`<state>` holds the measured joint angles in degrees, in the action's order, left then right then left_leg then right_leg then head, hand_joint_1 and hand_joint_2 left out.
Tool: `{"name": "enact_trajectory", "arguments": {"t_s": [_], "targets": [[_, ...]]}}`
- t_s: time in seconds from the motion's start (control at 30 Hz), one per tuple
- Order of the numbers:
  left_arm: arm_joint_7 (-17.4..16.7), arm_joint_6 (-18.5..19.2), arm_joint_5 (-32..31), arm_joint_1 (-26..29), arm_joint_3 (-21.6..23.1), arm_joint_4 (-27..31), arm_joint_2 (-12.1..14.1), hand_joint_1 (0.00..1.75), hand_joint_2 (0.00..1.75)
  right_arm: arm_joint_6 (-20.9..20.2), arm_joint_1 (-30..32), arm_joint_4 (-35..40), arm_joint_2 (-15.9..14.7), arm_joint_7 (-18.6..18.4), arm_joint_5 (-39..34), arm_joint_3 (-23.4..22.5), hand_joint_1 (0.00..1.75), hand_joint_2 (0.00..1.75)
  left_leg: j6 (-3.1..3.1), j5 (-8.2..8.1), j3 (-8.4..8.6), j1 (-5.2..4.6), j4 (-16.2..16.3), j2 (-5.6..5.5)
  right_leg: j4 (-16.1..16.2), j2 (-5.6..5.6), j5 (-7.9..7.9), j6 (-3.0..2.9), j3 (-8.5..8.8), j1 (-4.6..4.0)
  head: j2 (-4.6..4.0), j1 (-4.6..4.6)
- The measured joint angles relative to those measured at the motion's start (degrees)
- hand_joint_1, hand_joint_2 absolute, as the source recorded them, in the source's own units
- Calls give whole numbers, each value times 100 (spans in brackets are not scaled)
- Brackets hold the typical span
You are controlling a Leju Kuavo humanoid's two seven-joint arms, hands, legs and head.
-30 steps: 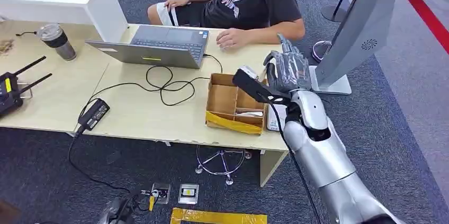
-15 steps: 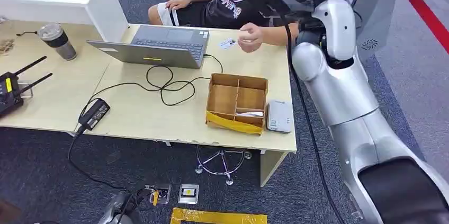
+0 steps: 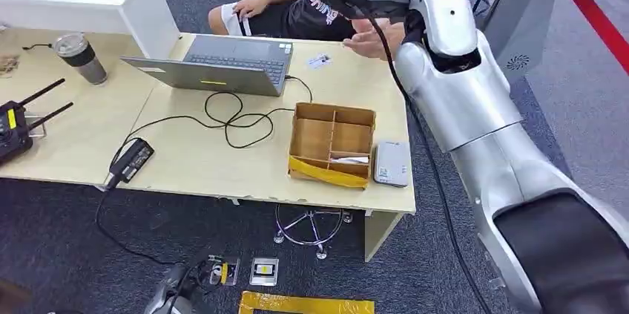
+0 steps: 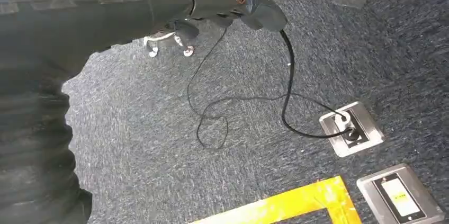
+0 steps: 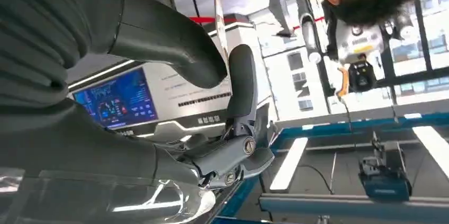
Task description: Pass the card to the sensor for recognition and then transmit it.
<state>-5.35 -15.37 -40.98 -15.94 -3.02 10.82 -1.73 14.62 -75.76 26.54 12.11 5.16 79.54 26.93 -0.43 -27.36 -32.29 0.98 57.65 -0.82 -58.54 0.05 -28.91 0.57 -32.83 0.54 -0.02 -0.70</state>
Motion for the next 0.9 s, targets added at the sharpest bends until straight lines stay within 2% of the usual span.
{"name": "enact_trajectory", "arguments": {"t_s": [0.3, 0.63, 0.67, 0.9], "targets": [[48, 28, -61, 1, 0, 0, -48, 0, 175, -431, 164, -392, -29, -376, 263, 147, 175, 175, 0, 0, 2, 1, 0, 1, 0, 3, 0, 0, -4, -1, 0, 0], [37, 66, -144, 2, 4, 0, -74, 0, 175, -748, 436, -621, -400, -759, 442, 236, 175, 175, 0, 0, 2, -1, 2, 1, 2, 1, 0, 0, -2, 1, 0, 0], [33, 83, -160, 2, 7, 0, -72, 0, 175, -752, 459, -632, -437, -772, 457, 238, 0, 175, 0, 0, 2, -1, 2, 1, 2, 0, 0, 0, -2, 1, 2, 0], [-61, 118, -210, -6, 37, 0, -72, 0, 175, -899, 725, -732, -737, -879, 376, 293, 0, 175, 0, 0, 3, -1, 2, 5, 2, 3, 1, 1, -3, 1, 2, 0]]}}
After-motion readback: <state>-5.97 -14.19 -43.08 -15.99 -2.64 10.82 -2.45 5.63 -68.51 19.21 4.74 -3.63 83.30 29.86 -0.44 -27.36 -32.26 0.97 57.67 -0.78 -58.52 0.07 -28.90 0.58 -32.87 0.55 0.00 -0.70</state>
